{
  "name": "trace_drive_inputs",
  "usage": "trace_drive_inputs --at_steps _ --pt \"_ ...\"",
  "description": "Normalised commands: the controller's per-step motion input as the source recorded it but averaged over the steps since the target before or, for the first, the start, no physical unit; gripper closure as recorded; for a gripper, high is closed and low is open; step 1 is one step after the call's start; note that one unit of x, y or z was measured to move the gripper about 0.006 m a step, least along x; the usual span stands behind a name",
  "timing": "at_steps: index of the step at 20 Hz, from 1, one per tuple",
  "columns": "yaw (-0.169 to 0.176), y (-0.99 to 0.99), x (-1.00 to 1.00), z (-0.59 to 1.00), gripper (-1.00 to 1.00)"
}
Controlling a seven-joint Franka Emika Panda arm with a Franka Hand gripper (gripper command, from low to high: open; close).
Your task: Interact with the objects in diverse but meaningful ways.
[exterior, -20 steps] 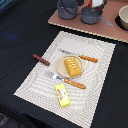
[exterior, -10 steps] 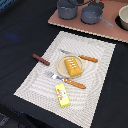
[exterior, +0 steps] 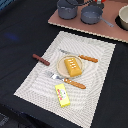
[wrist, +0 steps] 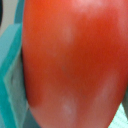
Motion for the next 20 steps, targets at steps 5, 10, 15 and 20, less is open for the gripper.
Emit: trace_drive_inputs --at_steps 5,10,15,20 --pt "0.000 0.00 0.00 -0.31 -1.00" --pt "0.000 0.02 -0.04 -0.33 -1.00" --pt "0.000 0.15 -0.21 -0.29 -1.00" --pt "0.000 0.25 -0.18 -0.15 -1.00"
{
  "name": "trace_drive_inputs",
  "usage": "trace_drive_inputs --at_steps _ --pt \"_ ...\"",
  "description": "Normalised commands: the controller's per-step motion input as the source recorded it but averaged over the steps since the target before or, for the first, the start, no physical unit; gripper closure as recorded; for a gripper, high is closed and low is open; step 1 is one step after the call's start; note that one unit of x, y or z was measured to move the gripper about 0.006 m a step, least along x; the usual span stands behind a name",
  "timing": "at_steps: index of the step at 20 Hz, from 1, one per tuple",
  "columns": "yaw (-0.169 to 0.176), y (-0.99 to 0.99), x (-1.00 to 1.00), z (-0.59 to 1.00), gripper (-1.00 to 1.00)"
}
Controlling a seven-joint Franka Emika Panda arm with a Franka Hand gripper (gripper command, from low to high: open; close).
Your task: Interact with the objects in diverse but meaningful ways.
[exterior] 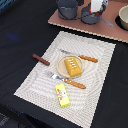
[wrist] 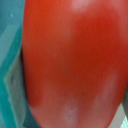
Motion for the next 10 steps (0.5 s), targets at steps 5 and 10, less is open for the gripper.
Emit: trace_drive_inputs --at_steps 5,10 --pt "0.000 0.34 -0.18 -0.05 -1.00" --pt "0.000 0.31 -0.16 -0.11 -1.00"
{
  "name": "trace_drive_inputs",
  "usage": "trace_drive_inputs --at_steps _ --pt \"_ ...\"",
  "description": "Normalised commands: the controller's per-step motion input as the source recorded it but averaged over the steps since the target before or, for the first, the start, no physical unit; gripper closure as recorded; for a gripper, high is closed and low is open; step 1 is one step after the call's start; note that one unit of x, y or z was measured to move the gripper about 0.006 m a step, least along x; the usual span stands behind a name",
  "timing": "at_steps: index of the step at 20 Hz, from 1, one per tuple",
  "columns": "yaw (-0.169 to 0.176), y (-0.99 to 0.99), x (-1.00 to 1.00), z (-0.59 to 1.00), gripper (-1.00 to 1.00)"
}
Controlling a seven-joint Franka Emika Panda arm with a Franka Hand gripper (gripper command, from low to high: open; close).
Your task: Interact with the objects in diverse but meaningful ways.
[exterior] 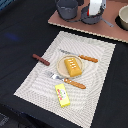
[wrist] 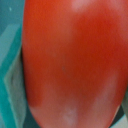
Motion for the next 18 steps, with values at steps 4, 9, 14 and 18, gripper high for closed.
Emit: trace_drive_inputs --at_steps 4,9,14,18 --pt "0.000 0.32 -0.16 -0.11 -1.00" --pt "0.000 0.36 -0.21 -0.15 -1.00" --pt "0.008 0.51 -0.39 -0.09 -1.00" --pt "0.038 0.67 -0.61 -0.01 -1.00"
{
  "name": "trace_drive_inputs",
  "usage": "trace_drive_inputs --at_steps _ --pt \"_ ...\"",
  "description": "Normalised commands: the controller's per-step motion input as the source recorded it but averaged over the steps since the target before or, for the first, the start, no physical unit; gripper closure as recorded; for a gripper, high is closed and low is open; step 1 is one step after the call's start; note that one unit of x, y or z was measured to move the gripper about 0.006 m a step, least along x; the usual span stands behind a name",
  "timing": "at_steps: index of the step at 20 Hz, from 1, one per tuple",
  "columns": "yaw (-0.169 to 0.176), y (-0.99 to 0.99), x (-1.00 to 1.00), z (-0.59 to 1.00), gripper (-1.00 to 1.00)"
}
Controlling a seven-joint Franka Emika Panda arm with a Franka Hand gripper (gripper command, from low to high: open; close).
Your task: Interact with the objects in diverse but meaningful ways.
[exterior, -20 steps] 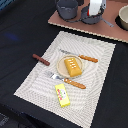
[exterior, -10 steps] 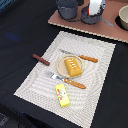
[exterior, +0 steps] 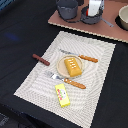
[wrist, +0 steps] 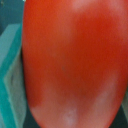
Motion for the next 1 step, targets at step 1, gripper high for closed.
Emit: trace_drive_inputs --at_steps 1 --pt "0.051 0.70 -0.64 0.00 -1.00"
